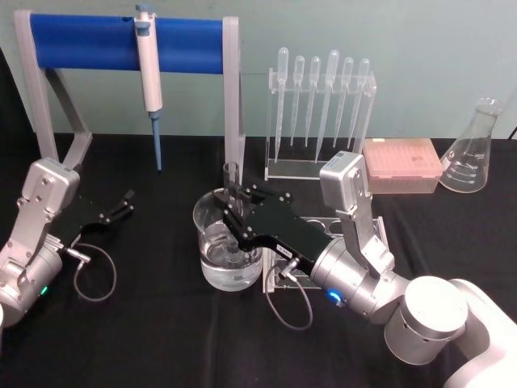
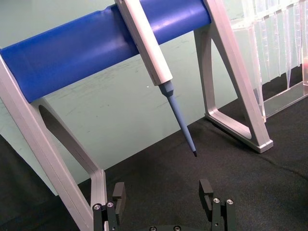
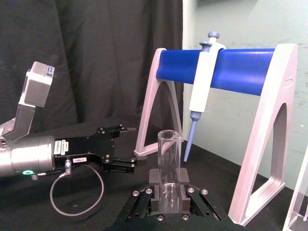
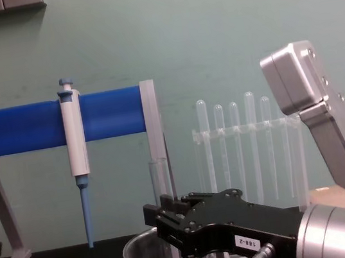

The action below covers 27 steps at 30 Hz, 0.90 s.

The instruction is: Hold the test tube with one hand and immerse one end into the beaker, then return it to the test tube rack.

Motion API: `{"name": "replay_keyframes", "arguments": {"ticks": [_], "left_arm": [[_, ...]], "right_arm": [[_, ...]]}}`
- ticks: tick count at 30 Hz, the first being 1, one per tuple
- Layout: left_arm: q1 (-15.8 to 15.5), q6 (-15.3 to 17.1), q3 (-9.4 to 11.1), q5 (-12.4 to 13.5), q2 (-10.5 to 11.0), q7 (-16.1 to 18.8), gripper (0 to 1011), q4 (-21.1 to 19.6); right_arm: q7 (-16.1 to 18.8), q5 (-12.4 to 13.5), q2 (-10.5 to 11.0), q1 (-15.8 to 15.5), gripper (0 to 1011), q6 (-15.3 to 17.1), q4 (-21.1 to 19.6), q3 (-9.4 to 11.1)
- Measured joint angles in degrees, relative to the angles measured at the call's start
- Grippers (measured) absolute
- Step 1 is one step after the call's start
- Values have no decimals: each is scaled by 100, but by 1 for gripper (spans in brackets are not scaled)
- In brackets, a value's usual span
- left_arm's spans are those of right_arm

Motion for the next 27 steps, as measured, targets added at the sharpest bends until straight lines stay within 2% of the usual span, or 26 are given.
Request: {"name": "replay_keyframes", "arguments": {"ticks": [27], "left_arm": [[0, 0, 0, 0, 0, 0, 1000, 0]], "right_arm": [[0, 0, 0, 0, 227, 0, 0, 0]]}}
